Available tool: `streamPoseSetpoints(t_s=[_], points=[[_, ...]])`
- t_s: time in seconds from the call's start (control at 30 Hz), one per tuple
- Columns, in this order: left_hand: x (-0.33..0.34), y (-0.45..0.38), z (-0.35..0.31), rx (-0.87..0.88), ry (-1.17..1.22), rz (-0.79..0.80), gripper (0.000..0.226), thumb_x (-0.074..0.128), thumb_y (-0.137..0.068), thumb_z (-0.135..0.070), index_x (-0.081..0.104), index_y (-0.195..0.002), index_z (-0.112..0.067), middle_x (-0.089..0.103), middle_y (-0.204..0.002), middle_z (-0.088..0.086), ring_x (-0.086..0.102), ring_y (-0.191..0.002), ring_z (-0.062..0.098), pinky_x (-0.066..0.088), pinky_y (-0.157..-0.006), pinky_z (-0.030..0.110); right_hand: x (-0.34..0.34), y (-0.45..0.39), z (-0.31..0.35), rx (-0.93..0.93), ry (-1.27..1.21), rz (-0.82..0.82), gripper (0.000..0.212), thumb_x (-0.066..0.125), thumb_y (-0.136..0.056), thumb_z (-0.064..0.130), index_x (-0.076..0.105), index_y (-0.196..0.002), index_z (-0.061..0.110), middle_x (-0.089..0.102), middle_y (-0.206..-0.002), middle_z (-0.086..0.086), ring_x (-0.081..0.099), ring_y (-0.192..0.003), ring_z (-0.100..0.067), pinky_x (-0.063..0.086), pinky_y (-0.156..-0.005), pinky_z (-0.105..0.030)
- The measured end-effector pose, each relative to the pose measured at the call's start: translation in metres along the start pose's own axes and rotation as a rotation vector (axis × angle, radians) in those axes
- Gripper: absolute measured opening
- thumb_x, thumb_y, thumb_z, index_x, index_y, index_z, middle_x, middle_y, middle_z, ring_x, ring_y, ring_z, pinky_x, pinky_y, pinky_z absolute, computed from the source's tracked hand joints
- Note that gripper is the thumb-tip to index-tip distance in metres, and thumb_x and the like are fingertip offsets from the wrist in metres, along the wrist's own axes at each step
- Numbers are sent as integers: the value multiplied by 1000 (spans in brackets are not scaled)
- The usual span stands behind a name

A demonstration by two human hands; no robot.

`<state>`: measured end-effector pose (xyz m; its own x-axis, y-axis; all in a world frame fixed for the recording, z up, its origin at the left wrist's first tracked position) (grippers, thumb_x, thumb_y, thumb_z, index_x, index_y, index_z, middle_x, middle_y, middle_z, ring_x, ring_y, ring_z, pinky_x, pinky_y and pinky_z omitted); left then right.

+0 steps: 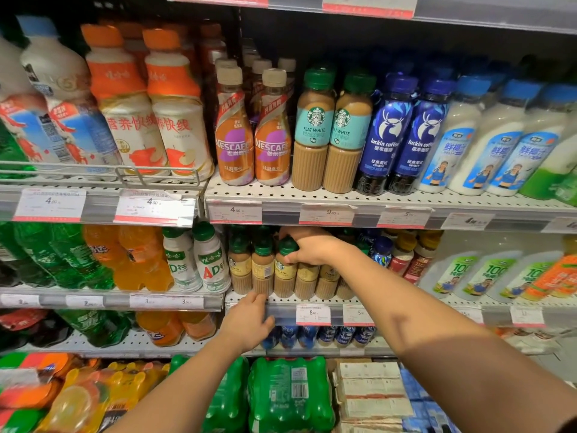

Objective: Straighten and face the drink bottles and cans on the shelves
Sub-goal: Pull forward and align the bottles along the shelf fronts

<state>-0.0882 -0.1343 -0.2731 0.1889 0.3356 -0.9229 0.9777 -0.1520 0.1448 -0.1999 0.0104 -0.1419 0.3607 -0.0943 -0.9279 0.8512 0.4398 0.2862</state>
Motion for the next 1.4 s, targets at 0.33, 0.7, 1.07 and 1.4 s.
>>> streamPoseSetpoints(t_s=[0.33,0.7,1.07,1.4], points=[[-31,11,24,-124,94,-216,33,54,-95,-29,61,-127,-20,60,-126,-1,63,-108,21,54,-86,37,-6,19,-22,-21,128,-42,63,80,-81,40,51,-135,23,61,-117,-2,60,-112,-28,50,-88,-35],[-62,16,25,-110,114,-388,21,57,-91,-24,66,-110,-22,65,-104,-3,64,-88,17,51,-71,32,-19,17,51,-172,112,-174,63,61,-93,57,50,-143,19,59,-139,-8,58,-122,-27,51,-99,-42],[-57,32,32,-61,76,-295,32,59,-91,-27,61,-123,-20,62,-124,-2,62,-108,20,52,-89,35,-1,-22,107,-114,48,-86,61,65,-94,51,49,-142,19,54,-144,-10,53,-128,-34,48,-102,-42],[-50,31,40,-41,81,-293,25,59,-92,-29,60,-117,-28,62,-119,-5,62,-102,14,53,-86,34,-6,-3,114,-213,68,-110,62,68,-92,47,45,-145,23,49,-148,-9,49,-131,-33,47,-103,-41]])
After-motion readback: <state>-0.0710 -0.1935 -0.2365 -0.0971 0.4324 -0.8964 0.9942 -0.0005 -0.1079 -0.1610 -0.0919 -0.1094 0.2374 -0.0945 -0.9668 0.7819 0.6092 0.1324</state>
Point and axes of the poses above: each hand's wrist, its own y-axis away from the middle knuckle, its own x-axis out of the palm, z = x × y, the point moved 5 cm from there along -y, towards the middle knuckle
